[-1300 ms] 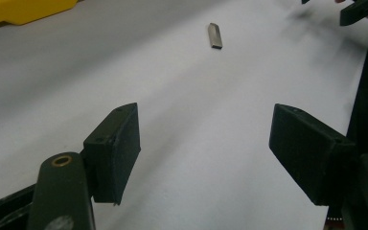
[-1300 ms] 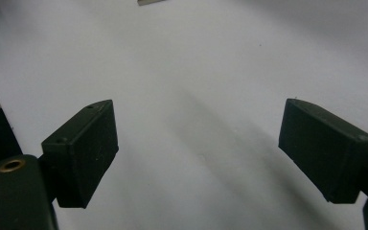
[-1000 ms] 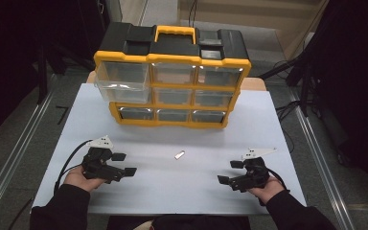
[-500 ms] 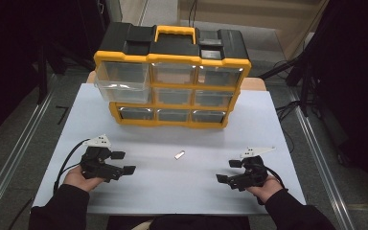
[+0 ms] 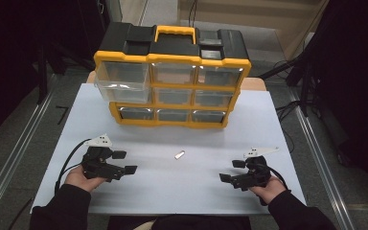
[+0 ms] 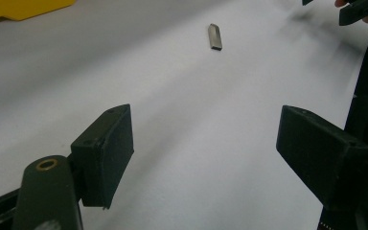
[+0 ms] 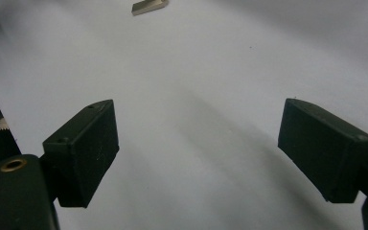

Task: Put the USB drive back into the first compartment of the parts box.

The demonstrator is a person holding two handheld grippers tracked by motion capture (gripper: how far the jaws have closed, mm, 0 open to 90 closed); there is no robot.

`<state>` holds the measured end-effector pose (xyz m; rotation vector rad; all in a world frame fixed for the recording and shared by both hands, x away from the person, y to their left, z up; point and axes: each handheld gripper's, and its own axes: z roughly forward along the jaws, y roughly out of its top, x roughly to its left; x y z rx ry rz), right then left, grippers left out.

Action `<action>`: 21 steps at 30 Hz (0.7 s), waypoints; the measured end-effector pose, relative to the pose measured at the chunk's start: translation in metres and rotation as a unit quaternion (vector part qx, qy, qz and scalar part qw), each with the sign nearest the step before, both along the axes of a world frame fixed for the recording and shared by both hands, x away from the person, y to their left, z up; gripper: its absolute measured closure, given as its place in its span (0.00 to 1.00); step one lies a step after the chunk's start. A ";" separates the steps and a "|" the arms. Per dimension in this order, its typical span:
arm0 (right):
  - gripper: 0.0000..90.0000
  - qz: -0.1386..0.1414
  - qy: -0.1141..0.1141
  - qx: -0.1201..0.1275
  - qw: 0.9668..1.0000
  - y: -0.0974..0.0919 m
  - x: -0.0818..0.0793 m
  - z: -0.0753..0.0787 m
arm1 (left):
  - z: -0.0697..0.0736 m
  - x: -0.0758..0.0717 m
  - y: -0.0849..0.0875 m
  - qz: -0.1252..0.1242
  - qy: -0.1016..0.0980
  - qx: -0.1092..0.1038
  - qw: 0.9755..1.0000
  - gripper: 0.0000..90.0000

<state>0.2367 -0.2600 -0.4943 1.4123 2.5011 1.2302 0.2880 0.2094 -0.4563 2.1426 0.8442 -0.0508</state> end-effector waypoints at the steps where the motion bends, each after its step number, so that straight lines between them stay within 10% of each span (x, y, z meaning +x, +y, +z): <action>1: 0.13 0.001 0.000 0.001 1.000 0.000 0.000 0.000 | 0.000 0.000 0.000 -0.001 0.000 -0.001 1.000 0.24; 21: 0.13 0.015 0.001 -0.005 1.000 0.007 0.000 0.000 | 0.010 0.024 -0.041 -0.026 -0.015 0.014 0.999 0.25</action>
